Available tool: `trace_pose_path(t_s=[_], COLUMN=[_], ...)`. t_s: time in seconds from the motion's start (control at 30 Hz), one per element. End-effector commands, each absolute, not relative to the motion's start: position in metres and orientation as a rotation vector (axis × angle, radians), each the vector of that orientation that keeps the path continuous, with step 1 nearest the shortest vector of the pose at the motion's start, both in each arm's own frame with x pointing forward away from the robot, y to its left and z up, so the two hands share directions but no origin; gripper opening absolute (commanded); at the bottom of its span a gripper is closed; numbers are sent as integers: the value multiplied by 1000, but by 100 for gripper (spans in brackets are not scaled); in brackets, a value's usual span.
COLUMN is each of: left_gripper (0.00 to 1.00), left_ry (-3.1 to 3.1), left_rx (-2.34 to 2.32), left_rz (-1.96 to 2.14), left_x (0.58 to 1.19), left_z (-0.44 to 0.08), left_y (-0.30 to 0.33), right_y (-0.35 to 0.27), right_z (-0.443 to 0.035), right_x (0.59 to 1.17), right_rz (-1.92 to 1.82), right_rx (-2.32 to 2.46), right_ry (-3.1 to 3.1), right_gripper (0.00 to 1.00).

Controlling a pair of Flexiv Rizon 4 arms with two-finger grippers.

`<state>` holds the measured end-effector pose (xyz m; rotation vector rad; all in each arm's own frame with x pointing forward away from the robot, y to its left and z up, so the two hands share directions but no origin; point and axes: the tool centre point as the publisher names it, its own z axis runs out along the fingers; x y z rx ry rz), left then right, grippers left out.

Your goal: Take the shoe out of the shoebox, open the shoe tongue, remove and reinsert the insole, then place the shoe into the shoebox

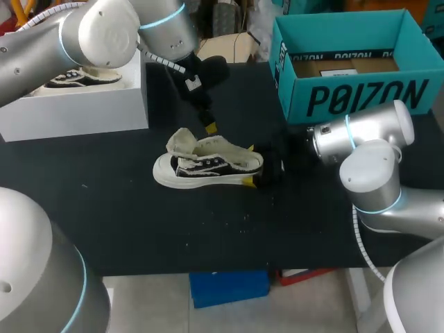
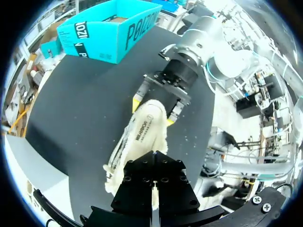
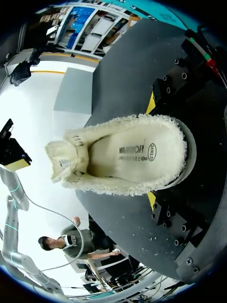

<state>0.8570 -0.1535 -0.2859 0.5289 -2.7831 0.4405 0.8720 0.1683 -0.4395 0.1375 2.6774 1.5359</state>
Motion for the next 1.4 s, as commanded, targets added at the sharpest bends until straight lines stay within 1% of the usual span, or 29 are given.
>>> trace_pose_path(t_s=[0.03,0.4,0.43,0.5,0.57,0.8,1.03,1.4], left_gripper=[0,0,0,0,0,0,0,0], left_ry=[-2261,-2261,-2288,-2302,-2357,-2434,-2488,-2638], left_rx=[-629,-629,-576,-575,-504,-368,-290,-215], left_rz=[350,350,259,243,137,125,246,196], left_x=[865,865,865,865,865,865,866,870], left_z=[-287,-287,-290,-290,-290,-305,-321,-323], left_y=[-157,-157,-158,-158,-158,-154,-143,-136], right_y=[169,169,169,169,169,169,169,169], right_z=[-441,-441,-441,-441,-441,-441,-441,-441], right_x=[874,874,874,874,874,874,874,874], right_rz=[1535,1535,1535,1535,1535,1535,1535,1535], right_rx=[140,140,140,140,140,140,140,140], right_ry=[2679,2679,2679,2679,2679,2679,2679,2679], right_gripper=[0,0,0,0,0,0,0,0])
